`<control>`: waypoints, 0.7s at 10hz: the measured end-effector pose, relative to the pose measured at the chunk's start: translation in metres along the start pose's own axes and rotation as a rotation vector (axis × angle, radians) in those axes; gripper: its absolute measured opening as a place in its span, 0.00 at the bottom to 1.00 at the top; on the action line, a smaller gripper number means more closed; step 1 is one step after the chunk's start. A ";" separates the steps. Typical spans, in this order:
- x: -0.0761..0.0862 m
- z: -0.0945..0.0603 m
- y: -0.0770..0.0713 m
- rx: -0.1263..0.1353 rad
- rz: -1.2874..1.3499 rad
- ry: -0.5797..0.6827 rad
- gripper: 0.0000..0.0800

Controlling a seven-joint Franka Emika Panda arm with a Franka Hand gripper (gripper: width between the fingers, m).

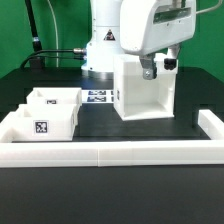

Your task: Assemble drawer

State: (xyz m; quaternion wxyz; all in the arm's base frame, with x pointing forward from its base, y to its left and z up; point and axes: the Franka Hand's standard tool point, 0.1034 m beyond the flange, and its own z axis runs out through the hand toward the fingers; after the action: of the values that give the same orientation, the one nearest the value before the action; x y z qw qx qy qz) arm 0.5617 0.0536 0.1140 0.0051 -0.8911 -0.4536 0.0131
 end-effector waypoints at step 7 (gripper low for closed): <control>-0.007 -0.006 -0.009 -0.017 0.062 0.017 0.81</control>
Offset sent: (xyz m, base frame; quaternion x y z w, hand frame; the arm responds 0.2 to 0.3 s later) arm 0.0000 0.0000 0.0000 0.0000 0.0000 0.0000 1.0000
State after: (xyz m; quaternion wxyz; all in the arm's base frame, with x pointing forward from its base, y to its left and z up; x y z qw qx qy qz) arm 0.5504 0.0528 0.1202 0.0011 -0.9049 -0.4256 0.0018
